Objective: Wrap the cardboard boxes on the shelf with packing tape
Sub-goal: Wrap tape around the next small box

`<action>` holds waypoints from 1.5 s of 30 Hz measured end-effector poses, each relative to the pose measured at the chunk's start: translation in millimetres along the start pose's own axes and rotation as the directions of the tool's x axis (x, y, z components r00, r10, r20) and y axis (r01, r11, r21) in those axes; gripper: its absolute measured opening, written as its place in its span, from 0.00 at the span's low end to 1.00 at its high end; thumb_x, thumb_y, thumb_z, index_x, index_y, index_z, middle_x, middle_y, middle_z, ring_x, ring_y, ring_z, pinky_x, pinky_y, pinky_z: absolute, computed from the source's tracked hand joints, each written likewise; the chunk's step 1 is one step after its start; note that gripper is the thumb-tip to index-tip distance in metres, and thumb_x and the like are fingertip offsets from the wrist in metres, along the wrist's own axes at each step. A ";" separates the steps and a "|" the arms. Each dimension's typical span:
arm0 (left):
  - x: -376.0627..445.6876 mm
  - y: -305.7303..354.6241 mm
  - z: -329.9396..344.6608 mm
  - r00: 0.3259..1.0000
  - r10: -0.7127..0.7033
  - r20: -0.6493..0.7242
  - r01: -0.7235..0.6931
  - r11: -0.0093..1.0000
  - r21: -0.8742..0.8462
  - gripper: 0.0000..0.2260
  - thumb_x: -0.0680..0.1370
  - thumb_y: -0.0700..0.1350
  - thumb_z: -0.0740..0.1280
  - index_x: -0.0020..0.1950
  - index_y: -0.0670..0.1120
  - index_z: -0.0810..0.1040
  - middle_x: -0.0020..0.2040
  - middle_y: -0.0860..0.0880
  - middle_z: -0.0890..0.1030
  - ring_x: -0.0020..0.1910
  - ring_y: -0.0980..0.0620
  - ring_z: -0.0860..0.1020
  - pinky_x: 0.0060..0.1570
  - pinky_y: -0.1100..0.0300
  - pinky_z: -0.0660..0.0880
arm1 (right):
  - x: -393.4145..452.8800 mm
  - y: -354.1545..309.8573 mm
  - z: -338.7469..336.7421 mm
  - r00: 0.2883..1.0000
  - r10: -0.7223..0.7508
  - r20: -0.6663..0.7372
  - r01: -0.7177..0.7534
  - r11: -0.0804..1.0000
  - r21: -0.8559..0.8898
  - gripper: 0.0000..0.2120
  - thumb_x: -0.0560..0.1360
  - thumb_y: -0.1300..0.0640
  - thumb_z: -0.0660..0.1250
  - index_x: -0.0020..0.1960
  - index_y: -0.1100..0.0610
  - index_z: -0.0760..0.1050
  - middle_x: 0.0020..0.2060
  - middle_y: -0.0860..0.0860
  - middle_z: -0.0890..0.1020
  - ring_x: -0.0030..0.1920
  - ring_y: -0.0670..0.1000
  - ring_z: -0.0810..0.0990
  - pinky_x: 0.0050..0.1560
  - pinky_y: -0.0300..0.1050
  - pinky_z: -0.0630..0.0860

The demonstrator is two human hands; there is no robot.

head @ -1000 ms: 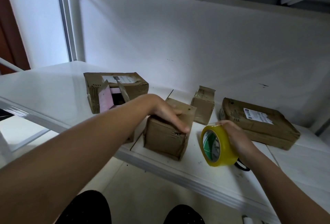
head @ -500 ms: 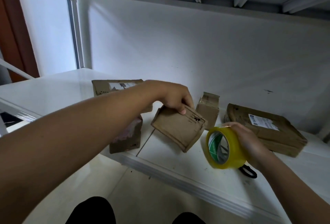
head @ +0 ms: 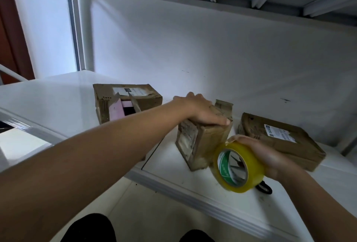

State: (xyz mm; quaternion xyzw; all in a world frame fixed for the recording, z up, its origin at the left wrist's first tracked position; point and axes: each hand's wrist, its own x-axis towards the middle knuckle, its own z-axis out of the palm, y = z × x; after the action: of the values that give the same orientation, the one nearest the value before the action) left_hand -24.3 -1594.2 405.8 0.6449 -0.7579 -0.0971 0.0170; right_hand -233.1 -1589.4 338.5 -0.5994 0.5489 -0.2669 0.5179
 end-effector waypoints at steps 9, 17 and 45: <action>-3.7 -10.3 -20.3 0.967 0.197 0.163 -0.245 0.896 0.370 0.39 0.76 0.48 0.69 0.79 0.57 0.47 0.79 0.55 0.45 0.77 0.49 0.36 0.73 0.43 0.44 | -7.9 -6.2 -21.7 0.993 -0.030 0.111 0.025 0.999 0.046 0.12 0.68 0.46 0.65 0.46 0.48 0.83 0.38 0.52 0.85 0.35 0.50 0.85 0.32 0.42 0.79; -20.9 -40.4 21.1 0.976 0.215 0.028 -0.216 0.970 0.110 0.43 0.76 0.48 0.66 0.78 0.50 0.36 0.79 0.48 0.46 0.77 0.47 0.44 0.74 0.41 0.40 | -9.8 -12.5 -16.5 0.990 -0.041 0.136 0.036 0.999 0.034 0.13 0.71 0.47 0.65 0.51 0.51 0.81 0.40 0.53 0.84 0.35 0.50 0.83 0.34 0.43 0.78; -17.9 -25.2 12.7 0.958 0.034 -0.285 -0.225 0.702 -0.676 0.14 0.80 0.47 0.60 0.37 0.46 0.81 0.32 0.52 0.83 0.29 0.60 0.79 0.35 0.69 0.74 | -11.2 -61.1 34.5 0.969 -0.224 0.107 0.227 0.974 -0.017 0.31 0.61 0.42 0.70 0.62 0.50 0.72 0.52 0.53 0.82 0.46 0.51 0.82 0.39 0.42 0.76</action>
State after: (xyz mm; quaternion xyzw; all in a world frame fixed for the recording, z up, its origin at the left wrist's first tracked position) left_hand 1.3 -1578.8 390.8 0.5414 -0.6994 -0.2936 0.3628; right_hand -182.0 -1576.1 386.0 -0.6786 0.4533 -0.2844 0.5031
